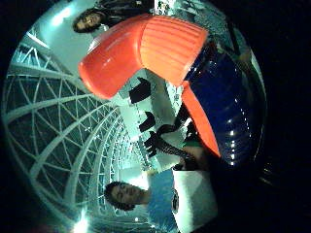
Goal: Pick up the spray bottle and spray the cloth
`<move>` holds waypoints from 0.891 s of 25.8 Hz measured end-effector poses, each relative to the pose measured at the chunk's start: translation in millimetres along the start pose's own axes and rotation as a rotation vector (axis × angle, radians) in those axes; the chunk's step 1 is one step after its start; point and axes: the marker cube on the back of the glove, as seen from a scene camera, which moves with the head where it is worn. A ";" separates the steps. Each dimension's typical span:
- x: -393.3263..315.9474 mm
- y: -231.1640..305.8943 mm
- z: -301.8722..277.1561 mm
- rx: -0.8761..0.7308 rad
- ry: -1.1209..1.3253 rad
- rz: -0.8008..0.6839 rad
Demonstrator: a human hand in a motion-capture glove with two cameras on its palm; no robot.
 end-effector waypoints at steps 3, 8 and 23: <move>-1.3 0.0 3.9 0.002 -0.014 -0.011; -17.2 8.0 23.8 0.016 -0.097 -0.143; -74.6 22.1 226.4 -0.131 -0.297 -0.780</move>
